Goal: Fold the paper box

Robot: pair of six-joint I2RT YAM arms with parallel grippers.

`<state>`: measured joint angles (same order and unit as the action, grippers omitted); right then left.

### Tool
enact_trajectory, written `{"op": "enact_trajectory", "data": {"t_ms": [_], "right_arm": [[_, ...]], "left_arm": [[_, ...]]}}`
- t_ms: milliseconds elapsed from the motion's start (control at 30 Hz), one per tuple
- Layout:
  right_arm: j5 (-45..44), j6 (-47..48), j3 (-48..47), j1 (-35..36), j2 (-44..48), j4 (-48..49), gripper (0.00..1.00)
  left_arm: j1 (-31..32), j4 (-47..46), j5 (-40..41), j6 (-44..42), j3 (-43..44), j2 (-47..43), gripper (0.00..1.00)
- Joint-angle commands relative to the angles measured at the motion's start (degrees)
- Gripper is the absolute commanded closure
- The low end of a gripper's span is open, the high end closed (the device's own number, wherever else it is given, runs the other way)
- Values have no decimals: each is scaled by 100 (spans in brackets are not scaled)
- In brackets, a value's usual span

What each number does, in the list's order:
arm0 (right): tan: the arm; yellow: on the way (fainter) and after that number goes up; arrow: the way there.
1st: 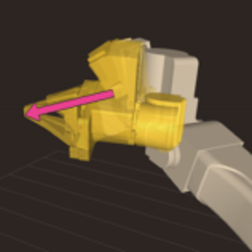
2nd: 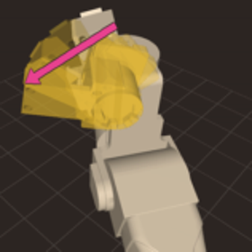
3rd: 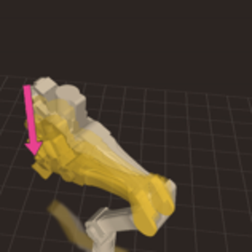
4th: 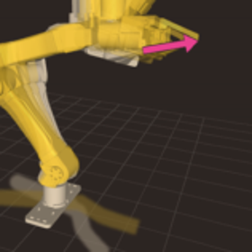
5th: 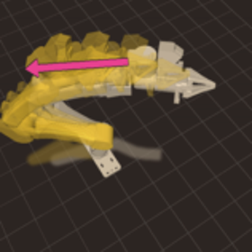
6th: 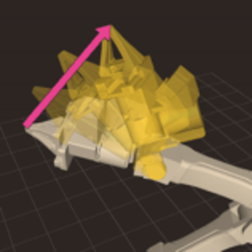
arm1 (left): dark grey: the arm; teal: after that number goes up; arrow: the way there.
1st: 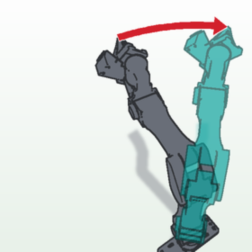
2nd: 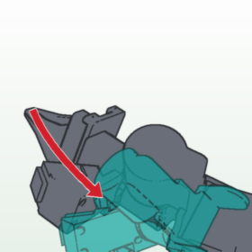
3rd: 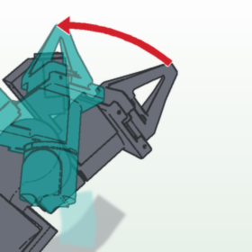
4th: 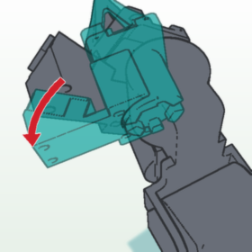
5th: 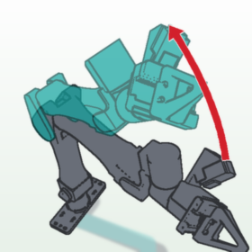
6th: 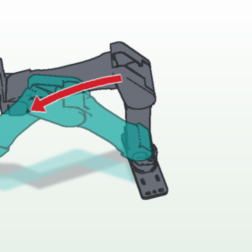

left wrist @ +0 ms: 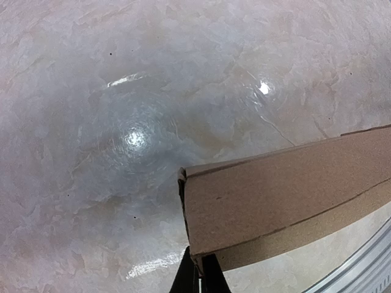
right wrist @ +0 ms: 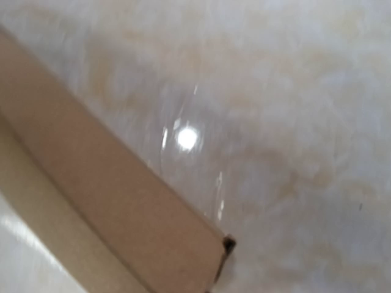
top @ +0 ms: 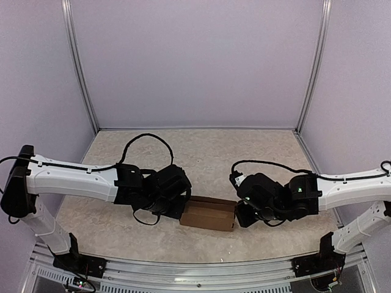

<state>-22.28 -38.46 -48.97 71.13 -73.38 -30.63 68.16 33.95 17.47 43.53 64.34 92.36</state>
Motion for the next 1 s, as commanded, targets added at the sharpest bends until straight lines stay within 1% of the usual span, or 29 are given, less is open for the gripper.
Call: {"op": "enact_trajectory", "data": {"t_ms": [0,233,500,633,800,967], "right_arm": [[-341,52,-416,43,-480,856,100],[-456,337,-882,-156,-1107,1235,100],[195,221,-1019,-669,-1362,1658,100],[445,212,-1158,-850,-1465,1588,100],[613,402,-1338,-1027,-1467,1206,100],[1044,392,-1320,-1237,-1387,1099,100]], "left_arm": [[-38,653,-58,379,-191,101,100],[-70,859,238,701,-220,29,100],[-92,988,483,928,-100,122,100],[-92,1079,548,891,33,242,100],[-101,1155,618,863,125,399,100],[-110,1174,637,794,242,573,100]]}}
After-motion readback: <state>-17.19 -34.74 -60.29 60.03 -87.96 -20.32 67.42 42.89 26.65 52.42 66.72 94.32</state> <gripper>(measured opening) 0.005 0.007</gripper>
